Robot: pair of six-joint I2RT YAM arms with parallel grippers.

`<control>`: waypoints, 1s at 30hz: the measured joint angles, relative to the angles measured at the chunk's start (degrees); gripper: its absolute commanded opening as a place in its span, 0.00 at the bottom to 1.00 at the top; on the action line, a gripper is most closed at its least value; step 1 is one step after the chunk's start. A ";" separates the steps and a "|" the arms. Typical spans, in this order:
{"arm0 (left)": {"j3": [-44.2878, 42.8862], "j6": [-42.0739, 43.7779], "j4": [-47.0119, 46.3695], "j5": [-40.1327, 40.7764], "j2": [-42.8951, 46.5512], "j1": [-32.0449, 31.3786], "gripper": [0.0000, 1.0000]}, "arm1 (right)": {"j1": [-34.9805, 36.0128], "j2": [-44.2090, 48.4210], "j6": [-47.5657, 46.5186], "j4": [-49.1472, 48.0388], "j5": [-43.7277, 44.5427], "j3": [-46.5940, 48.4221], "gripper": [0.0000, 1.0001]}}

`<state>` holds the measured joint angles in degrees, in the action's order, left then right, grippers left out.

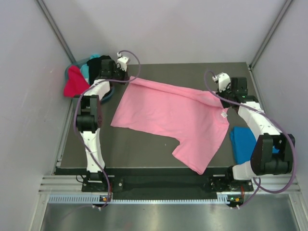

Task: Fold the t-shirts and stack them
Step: Fold the tshirt

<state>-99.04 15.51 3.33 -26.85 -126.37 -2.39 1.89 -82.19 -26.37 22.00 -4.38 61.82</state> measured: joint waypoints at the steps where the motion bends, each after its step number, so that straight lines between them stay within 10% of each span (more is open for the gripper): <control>1: 0.22 0.24 0.28 0.33 0.00 0.04 0.00 | 0.00 0.17 0.04 0.11 -0.13 -0.87 0.00; 14: 5.01 2.82 3.69 3.52 0.13 0.15 0.08 | 0.20 1.57 1.03 1.31 -1.68 -7.48 0.00; 24: 5.11 4.00 7.32 8.87 0.52 0.15 0.36 | 0.20 1.73 1.66 5.88 -5.73 -9.27 0.36; 30: 3.89 3.67 7.78 8.35 1.27 0.02 0.40 | 0.20 -1.53 2.36 8.04 -8.15 -2.71 0.37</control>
<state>-95.15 19.18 11.11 -18.50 -125.10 -2.37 2.09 -83.72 -24.01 30.04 -12.53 59.11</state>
